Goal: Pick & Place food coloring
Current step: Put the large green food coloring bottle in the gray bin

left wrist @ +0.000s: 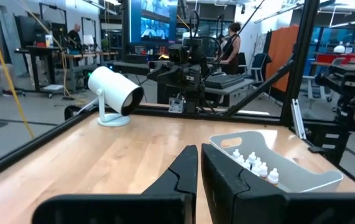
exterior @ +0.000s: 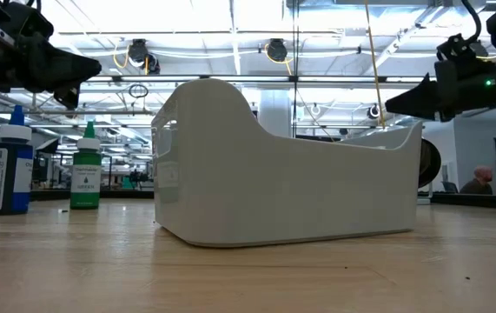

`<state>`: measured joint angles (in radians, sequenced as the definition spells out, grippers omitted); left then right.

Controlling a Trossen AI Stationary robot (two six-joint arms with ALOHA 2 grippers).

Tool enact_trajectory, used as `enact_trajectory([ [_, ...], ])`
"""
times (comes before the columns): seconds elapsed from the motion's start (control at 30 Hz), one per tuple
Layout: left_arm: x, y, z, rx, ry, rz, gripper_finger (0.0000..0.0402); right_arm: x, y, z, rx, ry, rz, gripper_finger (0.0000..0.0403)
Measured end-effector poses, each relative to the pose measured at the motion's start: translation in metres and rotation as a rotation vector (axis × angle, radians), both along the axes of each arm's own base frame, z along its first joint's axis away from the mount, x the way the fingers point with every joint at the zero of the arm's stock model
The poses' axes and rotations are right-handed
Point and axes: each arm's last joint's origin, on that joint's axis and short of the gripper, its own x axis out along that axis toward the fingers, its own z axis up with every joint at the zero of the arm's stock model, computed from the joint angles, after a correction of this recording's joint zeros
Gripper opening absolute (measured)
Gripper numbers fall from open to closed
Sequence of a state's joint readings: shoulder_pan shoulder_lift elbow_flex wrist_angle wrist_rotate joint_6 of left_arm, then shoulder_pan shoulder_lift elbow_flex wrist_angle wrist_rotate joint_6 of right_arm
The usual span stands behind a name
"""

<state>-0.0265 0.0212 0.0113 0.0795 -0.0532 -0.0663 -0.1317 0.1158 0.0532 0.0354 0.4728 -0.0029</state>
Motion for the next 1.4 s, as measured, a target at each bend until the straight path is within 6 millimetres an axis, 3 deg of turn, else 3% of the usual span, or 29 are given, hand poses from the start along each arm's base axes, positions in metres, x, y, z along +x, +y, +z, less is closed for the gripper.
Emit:
enact_trajectory([
  [0.33,0.0,0.0,0.0,0.01,0.0,0.014,0.0026,0.0,0.0,0.01,0.002,-0.112,0.001,0.0141],
  [0.5,-0.001,0.006,0.0,-0.083,-0.014,0.21,0.0026,0.0,0.0,0.01,0.001,-0.114,0.001,0.0141],
  [0.6,0.0,0.007,0.001,-0.055,-0.015,0.225,0.0026,0.0,0.0,0.01,0.001,-0.117,0.001,0.0141],
  [0.83,0.007,0.005,0.027,-0.079,0.03,0.226,0.0026,0.0,0.0,0.01,0.0,-0.119,0.002,0.0141],
  [1.13,0.061,0.0,0.066,-0.099,0.449,0.287,0.0026,0.0,0.0,0.01,0.0,-0.119,0.002,0.0141],
  [1.27,0.092,-0.004,0.092,-0.041,0.625,0.241,0.0026,0.0,0.0,0.01,0.0,-0.119,0.002,0.0141],
  [1.4,0.115,-0.002,0.122,-0.06,0.77,0.347,0.0026,0.0,0.0,0.01,0.0,-0.119,0.003,0.0141],
])
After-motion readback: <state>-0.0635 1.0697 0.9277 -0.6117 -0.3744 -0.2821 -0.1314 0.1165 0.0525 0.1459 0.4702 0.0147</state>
